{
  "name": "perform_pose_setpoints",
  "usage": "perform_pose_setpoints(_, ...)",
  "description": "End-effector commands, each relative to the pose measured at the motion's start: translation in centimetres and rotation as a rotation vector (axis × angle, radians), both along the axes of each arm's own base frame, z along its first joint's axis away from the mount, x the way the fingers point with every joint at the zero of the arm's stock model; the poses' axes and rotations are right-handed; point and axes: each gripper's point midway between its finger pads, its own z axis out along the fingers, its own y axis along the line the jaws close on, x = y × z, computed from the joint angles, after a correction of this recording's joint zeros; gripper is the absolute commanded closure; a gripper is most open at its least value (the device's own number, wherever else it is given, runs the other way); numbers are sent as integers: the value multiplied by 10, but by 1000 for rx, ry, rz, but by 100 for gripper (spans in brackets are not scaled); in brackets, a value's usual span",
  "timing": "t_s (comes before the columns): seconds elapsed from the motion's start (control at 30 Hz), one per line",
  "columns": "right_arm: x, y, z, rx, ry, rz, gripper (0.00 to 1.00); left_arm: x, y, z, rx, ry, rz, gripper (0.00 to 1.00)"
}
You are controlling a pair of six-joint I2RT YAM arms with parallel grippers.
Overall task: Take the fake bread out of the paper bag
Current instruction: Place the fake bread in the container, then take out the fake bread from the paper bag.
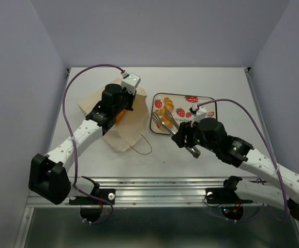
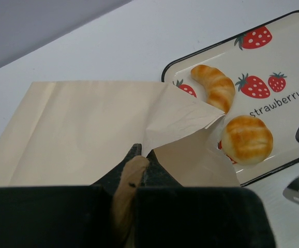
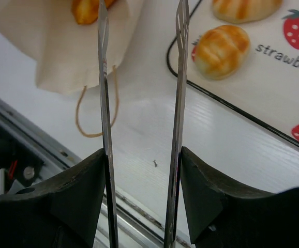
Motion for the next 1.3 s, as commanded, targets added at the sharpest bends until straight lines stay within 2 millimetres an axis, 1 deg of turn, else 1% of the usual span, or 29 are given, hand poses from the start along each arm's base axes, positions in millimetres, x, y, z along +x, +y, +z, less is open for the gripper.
perform_pose_setpoints(0.0, -22, 42, 45, 159, -48, 258, 39, 12, -8, 30, -79, -72, 19, 100)
perform_pose_setpoints(0.03, -24, 49, 45, 178, -37, 289, 39, 14, -8, 31, -83, -71, 23, 100)
perform_pose_setpoints(0.07, -30, 60, 53, 232, -36, 340, 39, 16, -10, 27, -84, -57, 27, 100)
perform_pose_setpoints(0.1, -31, 66, 54, 251, -29, 363, 39, 17, -9, 27, -90, -52, 37, 100)
perform_pose_setpoints(0.17, -28, 79, 47, 269, 9, 377, 40, 20, -11, 29, -98, -49, 45, 100)
perform_pose_setpoints(0.2, -24, 84, 49, 292, 22, 364, 40, 21, -11, 27, -101, -42, 48, 100)
perform_pose_setpoints(0.23, -20, 88, 46, 294, 40, 347, 40, 22, -12, 29, -111, -40, 50, 100)
perform_pose_setpoints(0.27, -8, 93, 34, 280, 63, 304, 40, 22, -13, 29, -117, -37, 48, 100)
perform_pose_setpoints(0.33, 1, 101, 29, 297, 95, 266, 40, 22, -15, 29, -127, -31, 47, 100)
perform_pose_setpoints(0.37, 12, 107, 24, 298, 105, 226, 40, 22, -15, 31, -140, -28, 49, 100)
perform_pose_setpoints(0.43, 20, 116, 21, 321, 137, 198, 40, 22, -15, 31, -151, -22, 56, 100)
perform_pose_setpoints(0.47, 28, 126, 21, 339, 129, 195, 40, 21, -16, 30, -159, -18, 57, 100)
perform_pose_setpoints(0.57, 35, 140, 14, 362, 171, 195, 39, 21, -15, 31, -169, -17, 64, 100)
perform_pose_setpoints(0.6, 41, 149, 10, 368, 193, 184, 39, 20, -15, 32, -173, -17, 66, 100)
perform_pose_setpoints(0.67, 49, 156, 7, 379, 199, 169, 39, 20, -15, 34, -175, -21, 68, 100)
perform_pose_setpoints(0.7, 55, 161, 10, 399, 195, 154, 39, 20, -14, 34, -176, -22, 69, 100)
perform_pose_setpoints(0.73, 58, 164, 9, 414, 210, 134, 39, 19, -14, 35, -179, -22, 68, 100)
perform_pose_setpoints(0.77, 62, 168, -2, 410, 235, 119, 39, 18, -15, 35, -201, -13, 75, 100)
perform_pose_setpoints(0.8, 69, 170, 0, 420, 232, 91, 39, 18, -14, 36, -204, -13, 77, 100)
perform_pose_setpoints(0.83, 71, 173, -4, 432, 254, 76, 38, 18, -14, 36, -206, -12, 77, 100)
perform_pose_setpoints(0.87, 74, 176, -13, 425, 273, 60, 38, 18, -15, 36, -207, -11, 78, 100)
perform_pose_setpoints(0.93, 77, 183, -13, 448, 296, 55, 38, 18, -15, 37, -213, -10, 78, 100)
perform_pose_setpoints(0.97, 79, 187, -21, 444, 313, 50, 37, 18, -15, 36, -214, -8, 78, 100)
perform_pose_setpoints(1.07, 84, 192, -26, 468, 352, 16, 36, 16, -14, 39, -221, -14, 78, 100)
perform_pose_setpoints(1.1, 86, 194, -31, 474, 358, 11, 36, 15, -14, 42, -224, -20, 78, 100)
perform_pose_setpoints(1.17, 89, 196, -34, 489, 370, -12, 36, 15, -14, 42, -222, -20, 76, 100)
perform_pose_setpoints(1.2, 92, 198, -39, 490, 374, -22, 36, 14, -14, 42, -221, -22, 69, 100)
perform_pose_setpoints(1.27, 94, 202, -38, 505, 379, -23, 36, 11, -16, 41, -220, -19, 55, 100)
